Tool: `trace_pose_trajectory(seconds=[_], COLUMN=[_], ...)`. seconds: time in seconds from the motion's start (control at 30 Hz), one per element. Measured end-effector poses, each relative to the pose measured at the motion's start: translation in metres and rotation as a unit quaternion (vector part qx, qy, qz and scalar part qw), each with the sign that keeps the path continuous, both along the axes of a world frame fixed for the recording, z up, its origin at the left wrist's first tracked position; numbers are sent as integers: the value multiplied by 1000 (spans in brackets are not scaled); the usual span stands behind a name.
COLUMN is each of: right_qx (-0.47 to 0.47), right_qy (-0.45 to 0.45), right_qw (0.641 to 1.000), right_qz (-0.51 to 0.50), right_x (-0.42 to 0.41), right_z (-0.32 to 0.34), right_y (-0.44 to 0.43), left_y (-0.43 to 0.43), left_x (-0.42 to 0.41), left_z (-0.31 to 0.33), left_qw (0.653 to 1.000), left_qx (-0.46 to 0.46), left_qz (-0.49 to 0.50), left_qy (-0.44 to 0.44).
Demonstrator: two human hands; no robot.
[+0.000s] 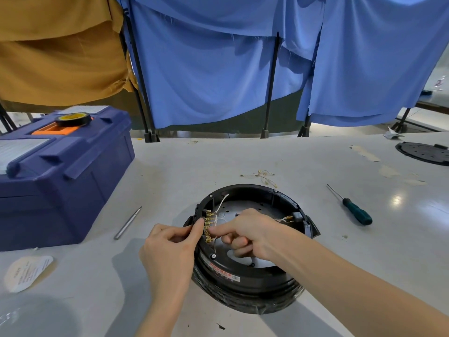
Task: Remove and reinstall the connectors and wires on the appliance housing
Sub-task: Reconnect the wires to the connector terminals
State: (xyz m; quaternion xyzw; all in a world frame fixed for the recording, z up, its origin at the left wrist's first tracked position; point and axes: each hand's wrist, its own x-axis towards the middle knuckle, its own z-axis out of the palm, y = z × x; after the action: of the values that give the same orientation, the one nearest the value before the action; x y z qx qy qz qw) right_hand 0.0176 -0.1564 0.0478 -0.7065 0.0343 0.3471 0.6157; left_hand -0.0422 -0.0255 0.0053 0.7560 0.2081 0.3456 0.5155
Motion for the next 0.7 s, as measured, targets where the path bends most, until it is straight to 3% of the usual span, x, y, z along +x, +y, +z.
trace_pose_trajectory(seconds=[0.13,0.5,0.7], right_qx=[45,36,57], right_qy=[25,9,26], right_qw=[999,990,985], right_qz=[-8,-139,-163], right_x=[-1,-3,-6], right_z=[-4,-14,-17], right_y=[1,10,18], left_y=[-2,-1,-3], left_x=[-1,0,0], left_z=[0,1,0], left_qw=[1000,1000,1000], left_qx=[-8,-8,-5], left_qz=[2,-5,-2], left_qy=[-2,3,1])
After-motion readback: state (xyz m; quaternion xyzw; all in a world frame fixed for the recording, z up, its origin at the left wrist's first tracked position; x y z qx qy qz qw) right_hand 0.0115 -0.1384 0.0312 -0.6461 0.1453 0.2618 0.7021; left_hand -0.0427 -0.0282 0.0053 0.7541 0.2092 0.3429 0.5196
